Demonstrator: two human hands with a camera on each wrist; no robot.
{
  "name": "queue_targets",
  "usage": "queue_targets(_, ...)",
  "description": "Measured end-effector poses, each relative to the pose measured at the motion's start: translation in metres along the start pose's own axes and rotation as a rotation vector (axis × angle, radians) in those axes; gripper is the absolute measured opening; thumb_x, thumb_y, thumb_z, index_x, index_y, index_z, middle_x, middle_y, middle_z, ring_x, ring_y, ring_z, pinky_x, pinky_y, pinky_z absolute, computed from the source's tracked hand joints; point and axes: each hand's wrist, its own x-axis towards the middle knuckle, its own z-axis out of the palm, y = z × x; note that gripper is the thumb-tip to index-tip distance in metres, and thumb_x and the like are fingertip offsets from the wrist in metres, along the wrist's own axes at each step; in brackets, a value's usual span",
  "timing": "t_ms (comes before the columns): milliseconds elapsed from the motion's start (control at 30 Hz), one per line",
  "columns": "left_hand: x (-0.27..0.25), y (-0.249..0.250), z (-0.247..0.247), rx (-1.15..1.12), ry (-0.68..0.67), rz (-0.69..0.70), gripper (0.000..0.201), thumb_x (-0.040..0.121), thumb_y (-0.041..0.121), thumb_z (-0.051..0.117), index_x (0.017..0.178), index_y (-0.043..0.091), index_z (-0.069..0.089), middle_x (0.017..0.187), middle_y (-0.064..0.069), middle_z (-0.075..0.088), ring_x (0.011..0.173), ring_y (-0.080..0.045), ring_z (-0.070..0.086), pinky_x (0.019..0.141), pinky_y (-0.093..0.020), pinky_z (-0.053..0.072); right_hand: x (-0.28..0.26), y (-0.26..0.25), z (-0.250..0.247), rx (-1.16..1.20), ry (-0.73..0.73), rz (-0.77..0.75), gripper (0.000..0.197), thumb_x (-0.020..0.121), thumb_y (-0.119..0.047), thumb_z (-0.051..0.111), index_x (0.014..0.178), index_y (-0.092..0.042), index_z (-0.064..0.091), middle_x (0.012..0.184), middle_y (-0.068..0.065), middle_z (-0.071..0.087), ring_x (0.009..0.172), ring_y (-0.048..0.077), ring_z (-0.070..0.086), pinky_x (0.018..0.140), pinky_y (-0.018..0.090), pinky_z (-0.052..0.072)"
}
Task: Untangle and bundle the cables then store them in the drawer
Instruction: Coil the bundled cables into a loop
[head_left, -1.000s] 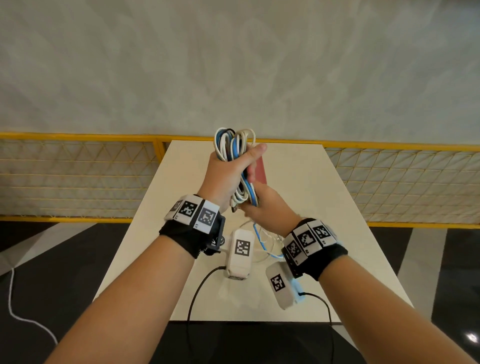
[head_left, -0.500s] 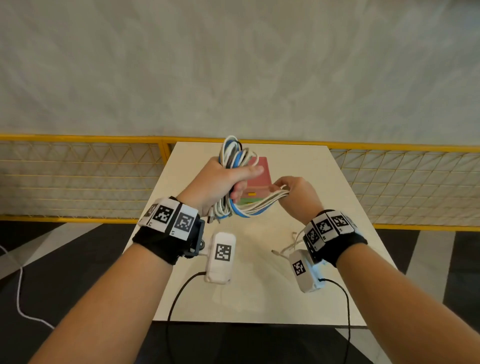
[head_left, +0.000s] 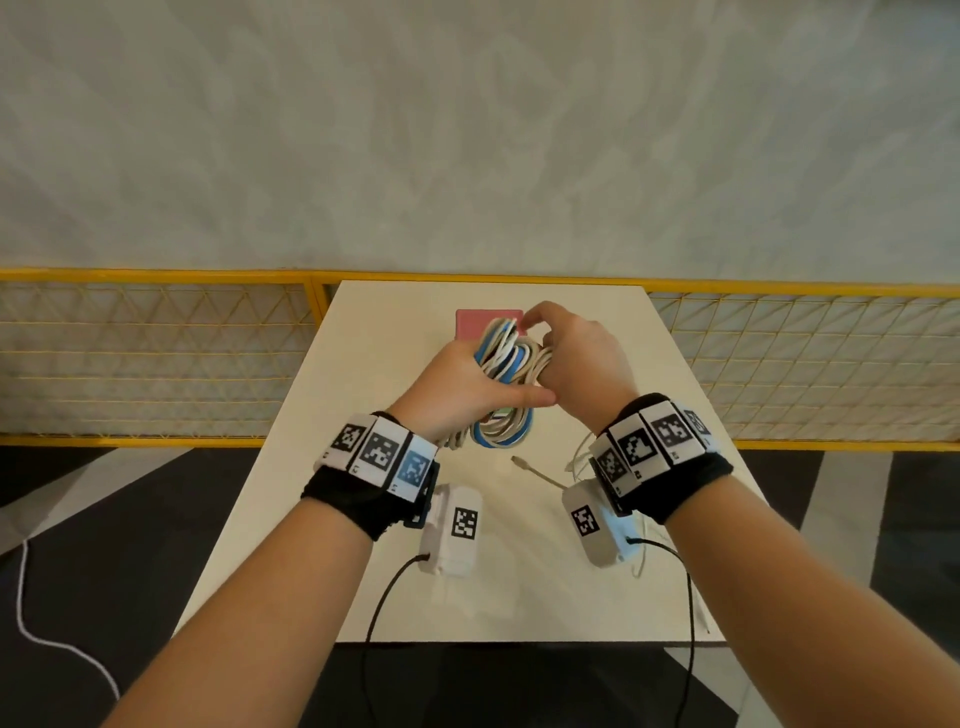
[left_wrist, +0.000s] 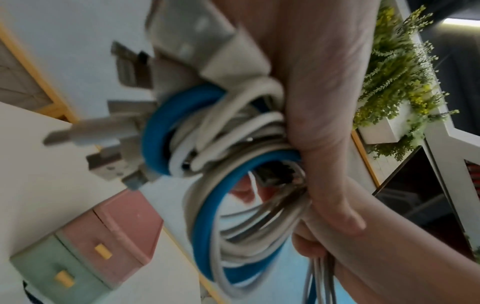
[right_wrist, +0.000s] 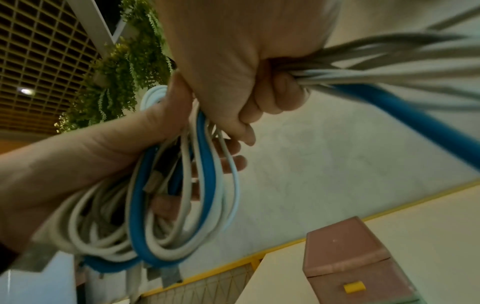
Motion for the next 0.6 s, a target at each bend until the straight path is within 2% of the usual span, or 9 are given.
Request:
queue_targets(67,0.000,0.000,0.001,-0.001,0.002,-0.002,0.026,0.074,0.018,0.084,0.097,0.012,0.072,0.089,-0.006,0.075,0.081,-0.009,0.071,0.073,-0.021,0.056,0.003,-0.002,0.000,0.054,0.001,-0.001,0.039,0.079,-0.005,0.057,0.115,-0.019,0.055,0.069,-0.008,0.051,0.067,0.017,0.050,0.057,0.023,0.033)
queue_targets(133,0.000,0.000,0.006,-0.020,0.061,-0.005,0.021,0.077,0.013,0.079,0.096,0.007,0.072,0.089,-0.012,0.074,0.082,-0.016,0.071,0.076,-0.027,0.057,0.006,-0.002,-0.001,0.138,0.013,-0.021,0.039,0.077,0.000,0.058,0.111,-0.019,0.058,0.062,-0.013,0.044,0.057,0.006,0.044,0.049,0.016,0.029)
queue_targets(200,0.001,-0.002,0.009,-0.067,0.105,-0.010,0.009,0.078,0.009,0.075,0.086,0.008,0.071,0.080,-0.014,0.071,0.071,-0.014,0.067,0.072,-0.028,0.056,0.007,-0.001,-0.004,0.295,-0.006,-0.041,0.039,0.073,0.004,0.059,0.106,-0.016,0.061,0.063,-0.013,0.050,0.053,0.001,0.048,0.046,0.009,0.033)
queue_targets(267,0.002,-0.006,0.007,-0.164,0.143,-0.018,0.008,0.079,0.007,0.074,0.082,0.014,0.072,0.076,-0.012,0.069,0.069,-0.010,0.064,0.070,-0.026,0.054,0.004,0.003,-0.007,0.441,-0.059,-0.085,0.030,0.077,0.001,0.060,0.103,-0.013,0.062,0.072,-0.009,0.060,0.059,-0.004,0.054,0.053,0.008,0.039)
queue_targets(367,0.001,-0.011,0.001,-0.324,0.192,-0.054,0.007,0.084,0.007,0.071,0.089,0.012,0.072,0.085,-0.011,0.074,0.080,-0.019,0.070,0.078,-0.033,0.057,-0.007,0.011,-0.009,0.575,-0.158,-0.117,0.019,0.092,-0.008,0.055,0.111,-0.009,0.058,0.087,-0.009,0.064,0.074,-0.006,0.059,0.067,0.009,0.045)
queue_targets(433,0.000,-0.013,-0.003,-0.446,0.205,-0.075,0.008,0.089,0.006,0.066,0.085,0.012,0.071,0.077,-0.005,0.074,0.074,-0.018,0.071,0.072,-0.032,0.058,-0.015,0.019,-0.006,0.638,-0.208,-0.107,0.014,0.097,-0.010,0.047,0.108,-0.008,0.056,0.083,-0.007,0.061,0.072,-0.003,0.060,0.070,0.013,0.046)
queue_targets(500,-0.001,-0.013,-0.005,-0.559,0.190,-0.086,0.011,0.091,0.009,0.064,0.082,0.010,0.069,0.071,-0.003,0.072,0.066,-0.017,0.070,0.066,-0.031,0.056,-0.022,0.024,-0.002,0.638,-0.221,-0.087,0.015,0.100,-0.013,0.041,0.092,-0.011,0.055,0.073,-0.005,0.056,0.068,0.009,0.060,0.070,0.022,0.048)
queue_targets(533,0.000,-0.012,-0.006,-0.623,0.156,-0.080,0.012,0.091,0.013,0.063,0.081,0.008,0.067,0.069,-0.002,0.069,0.064,-0.017,0.068,0.066,-0.031,0.054,-0.025,0.025,0.001,0.668,-0.225,-0.068,0.018,0.101,-0.013,0.039,0.089,-0.012,0.053,0.069,-0.004,0.052,0.065,0.013,0.058,0.070,0.028,0.050)
queue_targets(600,0.000,-0.009,-0.004,-0.801,0.046,-0.050,0.019,0.089,0.022,0.062,0.085,0.004,0.058,0.065,0.000,0.057,0.060,-0.017,0.059,0.065,-0.032,0.051,-0.029,0.023,0.007,0.773,-0.226,-0.017,0.018,0.102,-0.015,0.036,0.092,-0.012,0.051,0.064,-0.005,0.043,0.055,0.011,0.049,0.068,0.040,0.052)
